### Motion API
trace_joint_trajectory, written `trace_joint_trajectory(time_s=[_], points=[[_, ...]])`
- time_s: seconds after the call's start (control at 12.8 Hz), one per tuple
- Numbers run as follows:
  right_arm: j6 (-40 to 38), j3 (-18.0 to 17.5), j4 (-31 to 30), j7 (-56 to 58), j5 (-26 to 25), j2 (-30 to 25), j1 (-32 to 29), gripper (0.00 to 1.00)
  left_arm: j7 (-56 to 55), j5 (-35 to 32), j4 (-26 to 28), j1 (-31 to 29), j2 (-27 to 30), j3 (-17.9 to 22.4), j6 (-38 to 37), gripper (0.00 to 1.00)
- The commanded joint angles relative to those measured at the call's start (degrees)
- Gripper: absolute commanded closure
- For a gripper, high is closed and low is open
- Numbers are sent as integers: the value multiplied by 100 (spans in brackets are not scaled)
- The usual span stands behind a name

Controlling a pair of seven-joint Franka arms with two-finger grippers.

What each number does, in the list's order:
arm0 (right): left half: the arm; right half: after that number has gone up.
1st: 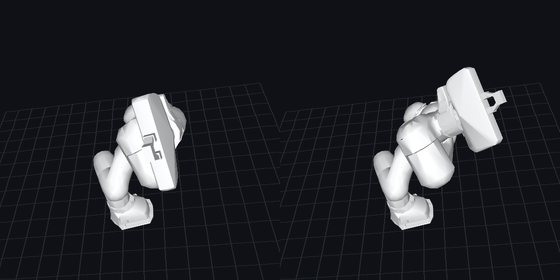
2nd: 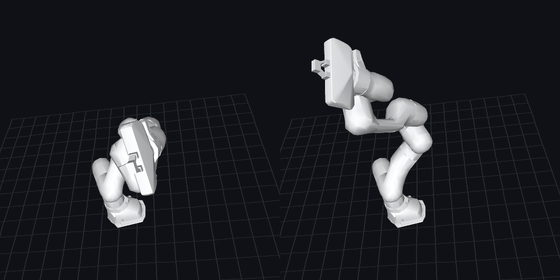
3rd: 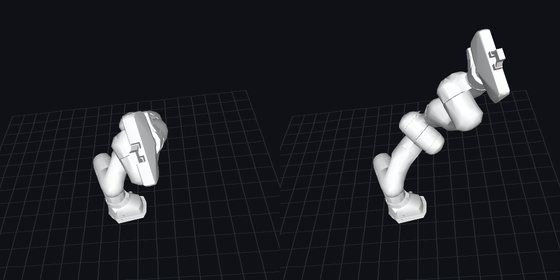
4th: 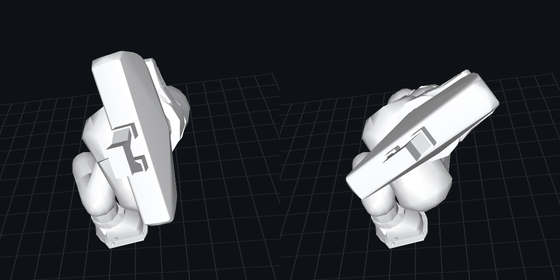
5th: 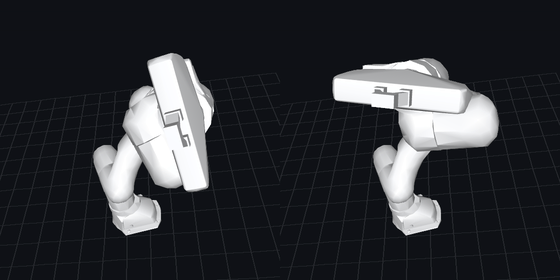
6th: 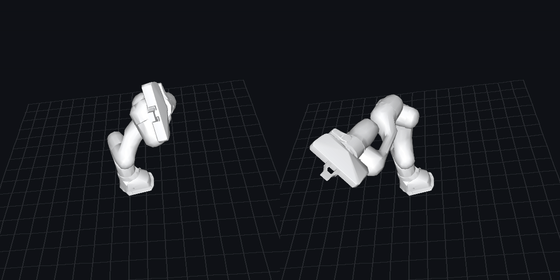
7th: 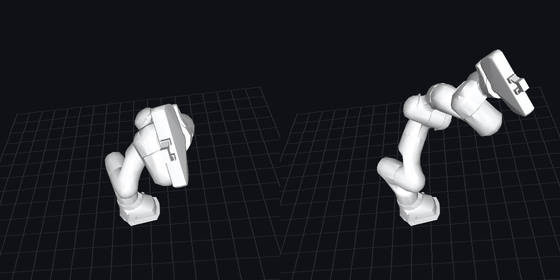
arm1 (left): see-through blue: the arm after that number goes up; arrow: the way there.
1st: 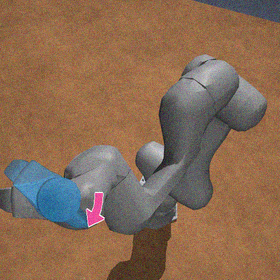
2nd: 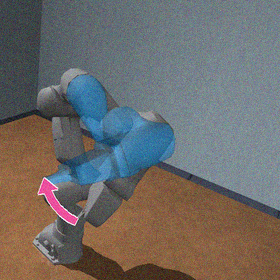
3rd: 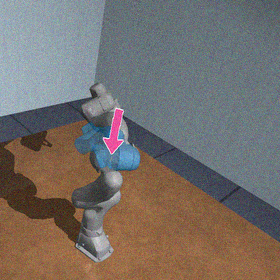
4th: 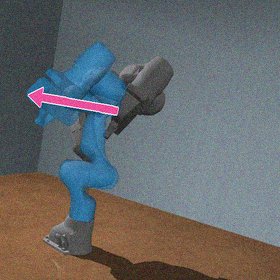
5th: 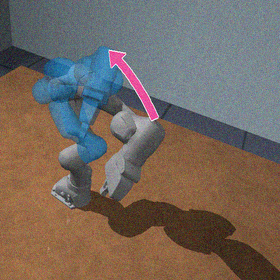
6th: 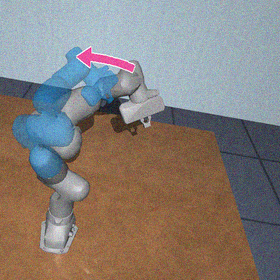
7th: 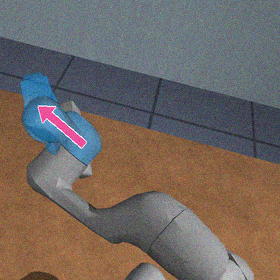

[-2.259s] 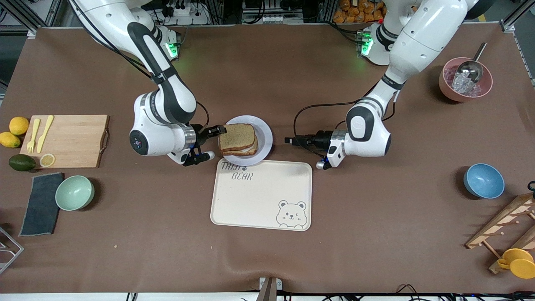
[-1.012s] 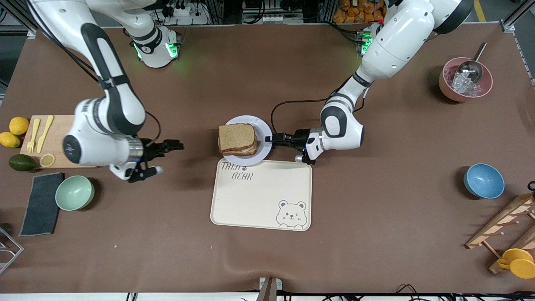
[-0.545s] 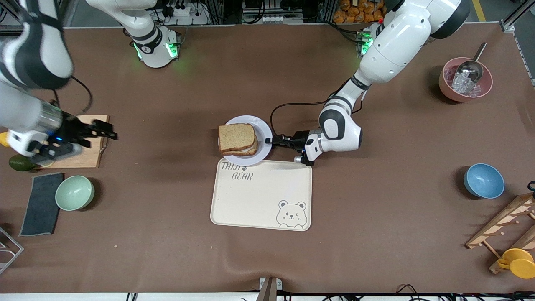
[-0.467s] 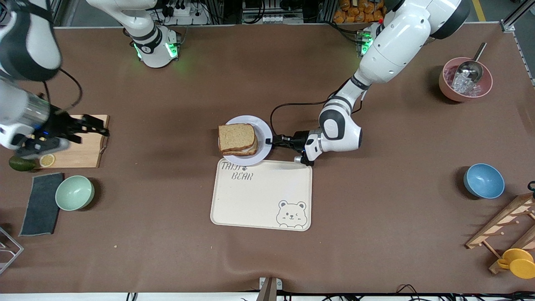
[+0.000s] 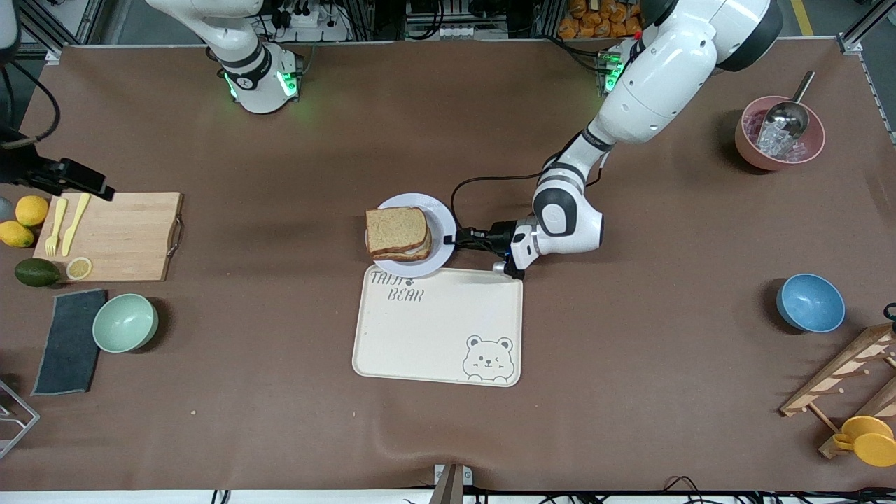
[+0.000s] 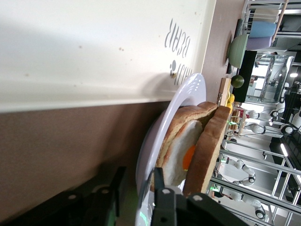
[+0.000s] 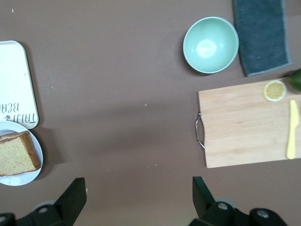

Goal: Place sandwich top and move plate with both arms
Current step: 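Withdraw the right gripper while the left gripper grips the plate rim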

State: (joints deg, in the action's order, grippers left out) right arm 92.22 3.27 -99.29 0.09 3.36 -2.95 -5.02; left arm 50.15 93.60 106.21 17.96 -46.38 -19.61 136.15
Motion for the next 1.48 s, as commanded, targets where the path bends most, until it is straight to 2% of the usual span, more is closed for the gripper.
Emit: trace_joint_trajectory(time_s=[0.0, 0.23, 0.55, 0.62, 0.78, 1.25, 1.4], points=[[-509, 147, 496, -202, -231, 75, 247, 0, 328, 308, -91, 49, -73, -8, 34, 73], [-1065, 138, 1051, -211, -590, 84, 510, 0, 504, 475, -82, 49, -73, -8, -106, 77], [-1022, 130, 1141, -141, -451, 93, 581, 0, 1259, 870, -74, -12, -213, -8, -580, 92], [-996, 130, 1114, -141, -320, 93, 590, 0, 1391, 880, -65, -30, -240, -8, -686, 100], [-891, 130, 1132, -132, -134, 93, 590, 0, 1541, 880, -65, -56, -249, -8, -731, 100], [-873, 138, 1114, 501, -143, 102, 423, 0, 1665, 871, -12, -240, 14, -8, -775, 100], [-899, 138, 1114, 501, -134, 93, 432, 0, 1674, 871, 14, -328, 146, -130, -783, 100]])
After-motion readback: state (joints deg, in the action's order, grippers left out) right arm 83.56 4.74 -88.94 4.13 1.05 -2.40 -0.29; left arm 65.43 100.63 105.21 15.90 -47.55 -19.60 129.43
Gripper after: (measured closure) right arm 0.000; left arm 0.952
